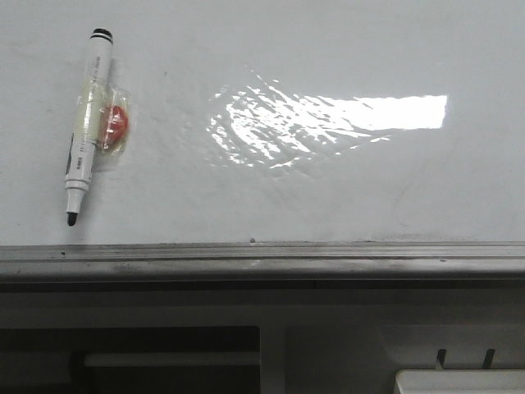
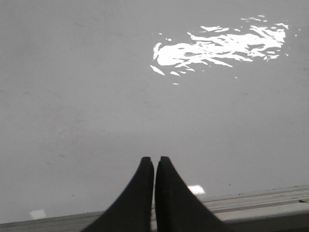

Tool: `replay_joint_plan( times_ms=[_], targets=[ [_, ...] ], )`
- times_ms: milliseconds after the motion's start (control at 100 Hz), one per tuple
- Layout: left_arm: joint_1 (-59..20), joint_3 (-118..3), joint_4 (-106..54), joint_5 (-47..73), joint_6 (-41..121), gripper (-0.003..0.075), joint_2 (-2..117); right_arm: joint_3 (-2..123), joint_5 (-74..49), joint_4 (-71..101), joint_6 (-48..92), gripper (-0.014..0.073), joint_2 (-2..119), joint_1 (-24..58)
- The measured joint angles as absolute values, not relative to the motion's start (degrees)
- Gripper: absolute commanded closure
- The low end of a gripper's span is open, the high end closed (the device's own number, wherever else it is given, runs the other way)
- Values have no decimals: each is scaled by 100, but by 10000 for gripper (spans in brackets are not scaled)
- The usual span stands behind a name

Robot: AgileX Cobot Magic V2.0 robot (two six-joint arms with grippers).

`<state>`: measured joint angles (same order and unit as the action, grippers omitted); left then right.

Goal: Write number 9 on whiteboard

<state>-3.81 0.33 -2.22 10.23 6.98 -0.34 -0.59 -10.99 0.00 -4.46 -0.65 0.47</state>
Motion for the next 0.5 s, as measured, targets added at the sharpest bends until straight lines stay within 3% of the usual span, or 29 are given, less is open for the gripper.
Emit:
replay_joint_plan(
  times_ms=[200, 500],
  targets=[
    [-381, 33, -631, 834, 698, 741, -34, -59, -397, 0, -446, 664, -65, 47],
    [-381, 33, -917, 872, 694, 741, -12, 5, -1287, 0, -446, 664, -65, 47]
  ],
)
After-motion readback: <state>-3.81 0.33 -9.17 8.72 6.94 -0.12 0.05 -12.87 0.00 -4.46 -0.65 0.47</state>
